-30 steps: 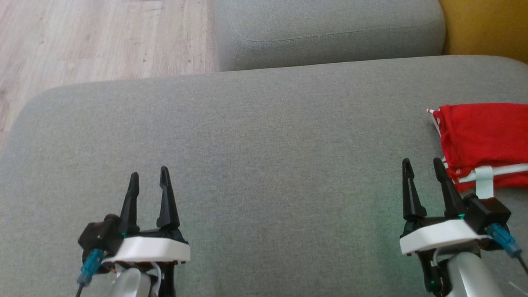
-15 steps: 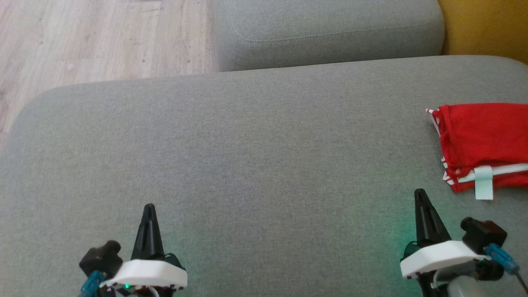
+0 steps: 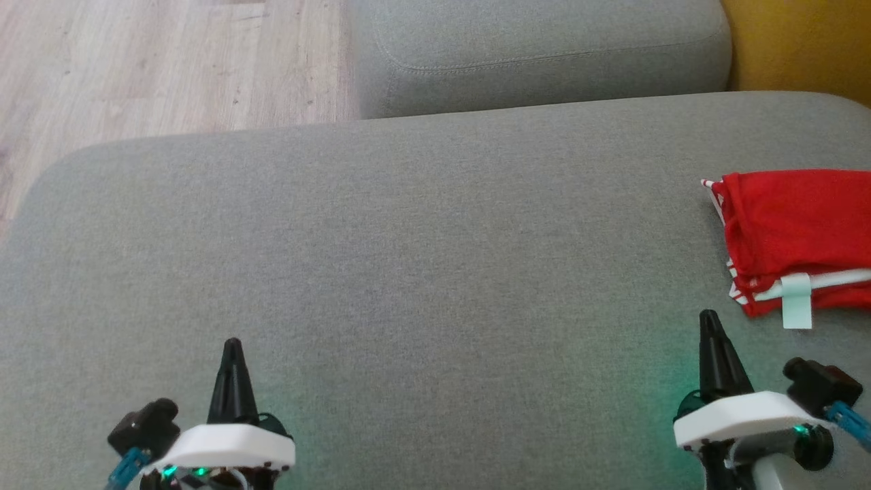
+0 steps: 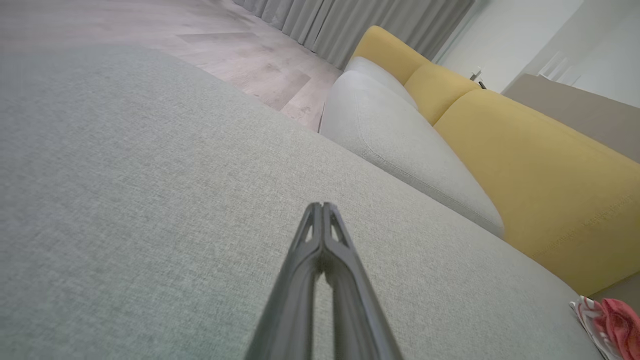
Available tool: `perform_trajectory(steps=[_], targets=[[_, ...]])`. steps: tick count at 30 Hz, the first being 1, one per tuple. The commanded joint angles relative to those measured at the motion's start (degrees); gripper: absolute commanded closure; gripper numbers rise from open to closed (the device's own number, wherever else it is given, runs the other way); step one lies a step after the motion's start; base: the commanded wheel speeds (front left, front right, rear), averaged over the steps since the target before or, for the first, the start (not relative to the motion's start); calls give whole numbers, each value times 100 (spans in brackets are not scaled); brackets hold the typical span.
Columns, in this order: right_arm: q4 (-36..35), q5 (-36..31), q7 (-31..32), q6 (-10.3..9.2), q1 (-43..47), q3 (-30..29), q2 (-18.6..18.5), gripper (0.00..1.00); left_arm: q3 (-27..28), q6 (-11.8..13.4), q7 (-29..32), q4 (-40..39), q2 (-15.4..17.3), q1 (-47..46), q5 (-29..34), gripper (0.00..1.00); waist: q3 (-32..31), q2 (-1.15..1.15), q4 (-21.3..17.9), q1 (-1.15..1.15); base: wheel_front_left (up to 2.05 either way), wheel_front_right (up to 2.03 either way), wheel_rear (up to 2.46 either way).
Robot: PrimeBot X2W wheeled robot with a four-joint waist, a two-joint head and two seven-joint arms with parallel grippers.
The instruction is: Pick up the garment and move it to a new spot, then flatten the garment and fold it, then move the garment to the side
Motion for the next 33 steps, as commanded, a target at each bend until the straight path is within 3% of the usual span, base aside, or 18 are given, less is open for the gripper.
perform_trajectory(steps=[1,33], targets=[[-227,189,42,-1,-258,-16,-11,100,115,-31,32,-220,9,-285,-138,100,-1,0,-1,0,0,0,0],[-433,2241,573,-2,-320,-216,-18,100,537,-210,571,-393,21,-313,-1838,100,-20,0,-28,0,0,0,0]])
